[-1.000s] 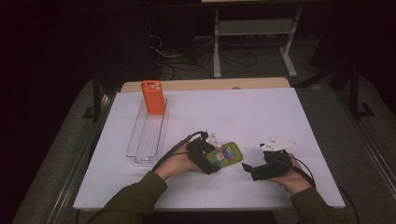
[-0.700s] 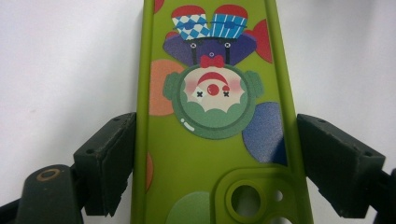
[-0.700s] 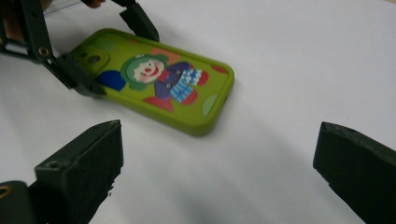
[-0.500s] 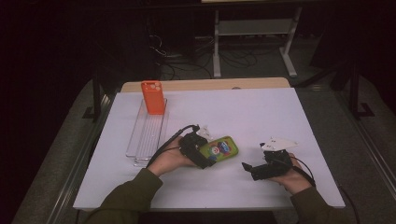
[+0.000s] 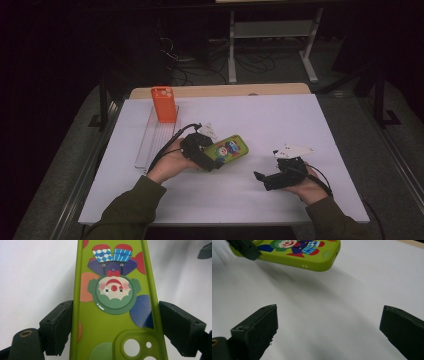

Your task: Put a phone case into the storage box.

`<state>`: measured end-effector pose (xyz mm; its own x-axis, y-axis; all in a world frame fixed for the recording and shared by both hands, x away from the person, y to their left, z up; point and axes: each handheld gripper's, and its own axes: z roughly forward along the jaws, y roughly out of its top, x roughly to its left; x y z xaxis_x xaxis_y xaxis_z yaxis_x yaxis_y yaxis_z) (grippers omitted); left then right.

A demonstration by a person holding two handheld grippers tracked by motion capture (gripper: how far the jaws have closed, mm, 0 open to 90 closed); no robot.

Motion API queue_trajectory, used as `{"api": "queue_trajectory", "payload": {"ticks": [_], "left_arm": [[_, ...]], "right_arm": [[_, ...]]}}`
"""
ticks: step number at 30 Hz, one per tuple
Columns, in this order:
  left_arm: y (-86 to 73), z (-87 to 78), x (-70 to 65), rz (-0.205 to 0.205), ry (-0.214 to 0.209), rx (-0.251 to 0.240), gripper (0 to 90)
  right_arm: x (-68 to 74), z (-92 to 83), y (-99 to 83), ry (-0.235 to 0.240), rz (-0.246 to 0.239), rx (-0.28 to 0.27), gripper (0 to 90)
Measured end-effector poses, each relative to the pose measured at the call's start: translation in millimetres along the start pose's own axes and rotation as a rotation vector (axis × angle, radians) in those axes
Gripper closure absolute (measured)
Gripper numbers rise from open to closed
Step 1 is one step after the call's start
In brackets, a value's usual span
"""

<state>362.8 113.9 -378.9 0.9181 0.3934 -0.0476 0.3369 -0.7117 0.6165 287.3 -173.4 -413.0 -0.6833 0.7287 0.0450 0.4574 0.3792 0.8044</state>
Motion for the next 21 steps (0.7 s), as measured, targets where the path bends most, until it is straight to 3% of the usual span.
{"api": "queue_trajectory", "payload": {"ticks": [4, 5, 11, 21], "left_arm": [[2.1, -6.8, 1.9, 0.001, 0.007, 0.001, 15.7], [2.1, -5.9, 0.4, -0.028, 0.007, -0.020, 15.6], [2.3, -8.2, 4.1, -0.014, 0.009, 0.003, 15.7], [1.6, -5.0, 3.2, -0.026, 0.015, 0.002, 15.6]], "right_arm": [[-0.9, 2.1, 7.8, -0.004, 0.015, -0.015, 0.9], [-0.6, 3.6, 10.4, -0.001, 0.019, -0.018, 0.9], [-2.1, 11.0, 27.2, 0.016, 0.015, -0.045, 0.9], [-0.3, 27.2, 46.9, 0.054, -0.036, -0.066, 0.0]]}}
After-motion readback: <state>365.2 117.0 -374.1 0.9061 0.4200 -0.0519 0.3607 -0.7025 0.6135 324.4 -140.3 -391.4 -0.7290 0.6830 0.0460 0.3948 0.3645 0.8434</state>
